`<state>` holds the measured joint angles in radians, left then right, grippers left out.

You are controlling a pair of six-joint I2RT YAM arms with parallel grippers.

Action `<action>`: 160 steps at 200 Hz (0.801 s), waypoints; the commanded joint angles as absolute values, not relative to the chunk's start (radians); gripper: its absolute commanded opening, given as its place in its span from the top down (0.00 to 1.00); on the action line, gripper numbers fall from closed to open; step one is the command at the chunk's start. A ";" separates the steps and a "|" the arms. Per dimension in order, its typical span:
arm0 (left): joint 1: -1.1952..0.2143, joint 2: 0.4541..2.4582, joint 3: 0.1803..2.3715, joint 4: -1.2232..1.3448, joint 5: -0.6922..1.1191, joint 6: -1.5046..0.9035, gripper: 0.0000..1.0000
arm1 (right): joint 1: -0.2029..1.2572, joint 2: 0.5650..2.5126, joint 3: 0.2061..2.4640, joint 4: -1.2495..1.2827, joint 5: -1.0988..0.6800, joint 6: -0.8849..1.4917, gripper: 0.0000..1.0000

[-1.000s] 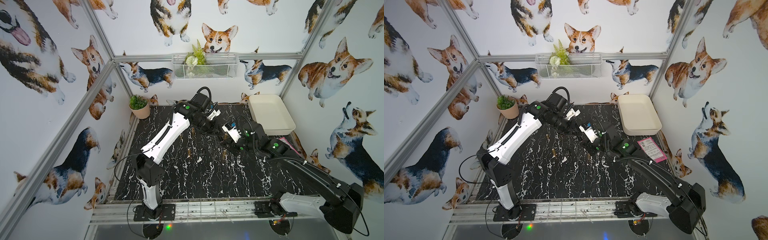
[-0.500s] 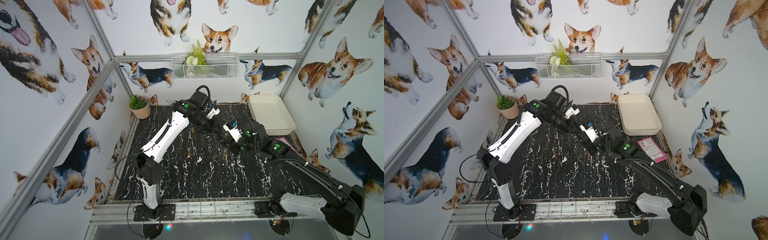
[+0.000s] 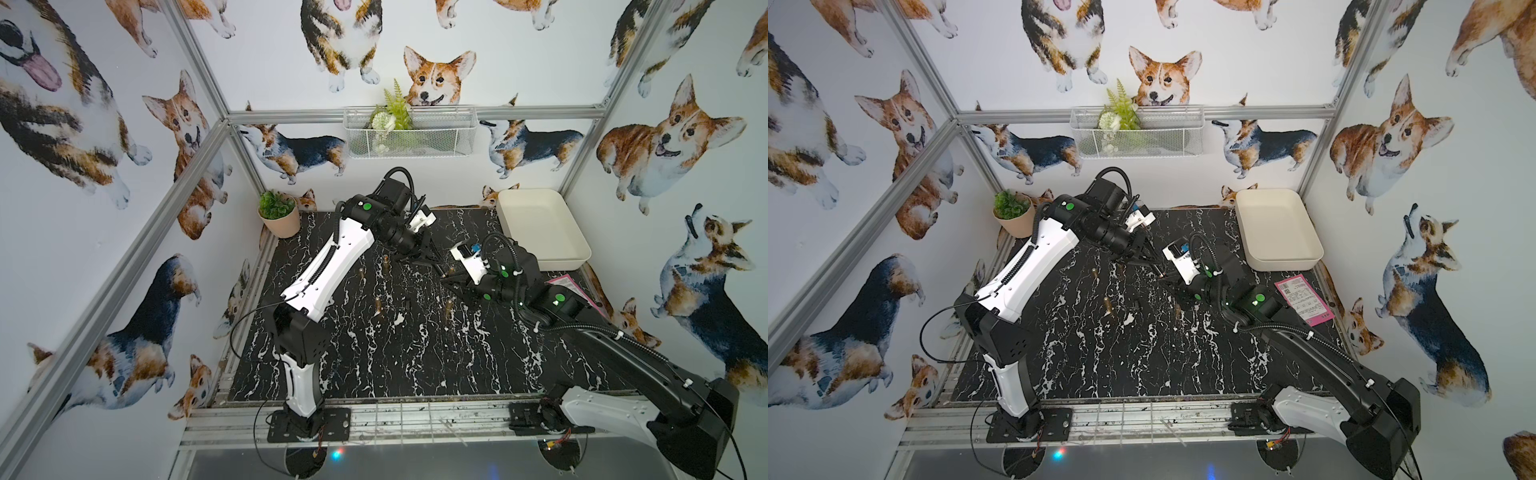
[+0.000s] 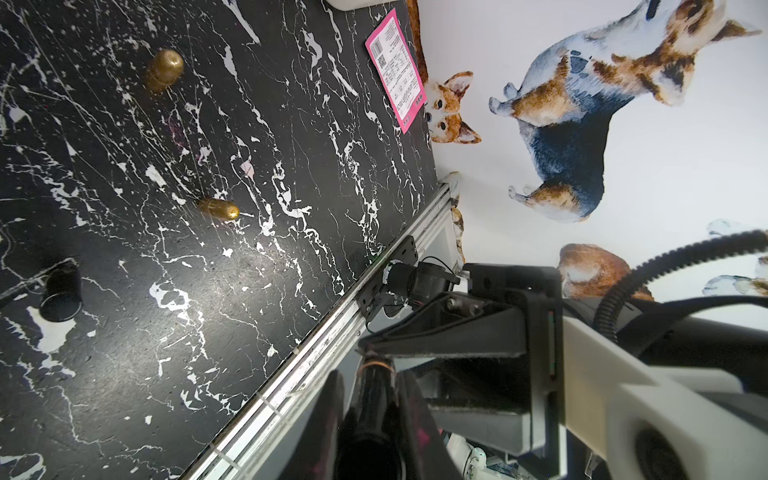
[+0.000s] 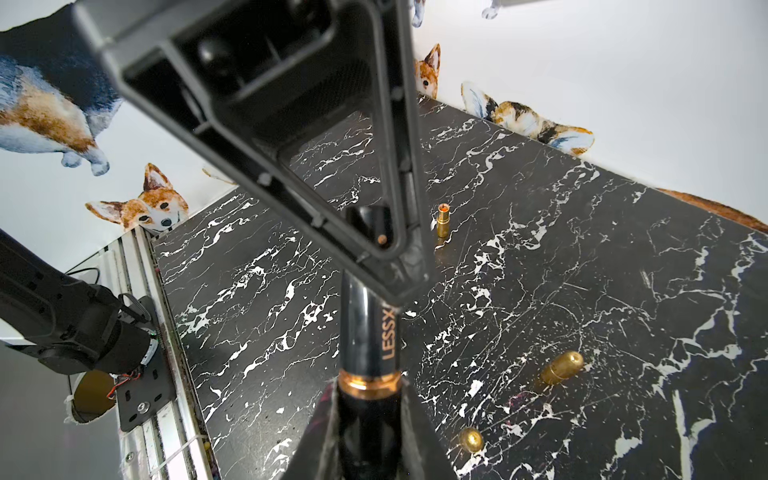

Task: Open the lipstick cap
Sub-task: Open the cover of the lipstick, then place the cover at the center of the board.

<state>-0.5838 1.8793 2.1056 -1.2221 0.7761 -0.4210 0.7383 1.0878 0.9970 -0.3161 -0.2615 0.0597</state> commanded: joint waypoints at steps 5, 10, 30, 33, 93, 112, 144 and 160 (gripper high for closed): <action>-0.562 1.887 2.124 -1.173 0.663 -0.399 1.00 | 0.747 1.081 0.988 -0.487 -0.288 0.056 1.00; -0.563 1.887 2.127 -1.173 0.662 -0.397 1.00 | 0.748 1.081 0.987 -0.488 -0.287 0.057 1.00; -0.562 1.887 2.140 -1.173 0.657 -0.396 1.00 | 0.752 1.085 0.987 -0.495 -0.285 0.060 1.00; -0.562 1.886 2.142 -1.173 0.657 -0.395 1.00 | 0.753 1.085 0.986 -0.497 -0.285 0.060 1.00; -0.559 1.888 2.165 -1.176 0.621 -0.390 1.00 | 0.765 1.070 0.972 -0.501 -0.245 0.070 1.00; -0.552 1.900 2.183 -1.191 0.533 -0.385 1.00 | 0.764 1.055 0.970 -0.494 -0.228 0.079 1.00; -0.552 1.987 2.270 -1.255 0.336 -0.337 1.00 | 0.765 0.999 0.962 -0.471 -0.204 0.107 1.00; -0.554 2.035 2.271 -1.237 0.253 -0.333 1.00 | 0.765 0.957 0.964 -0.458 -0.184 0.119 1.00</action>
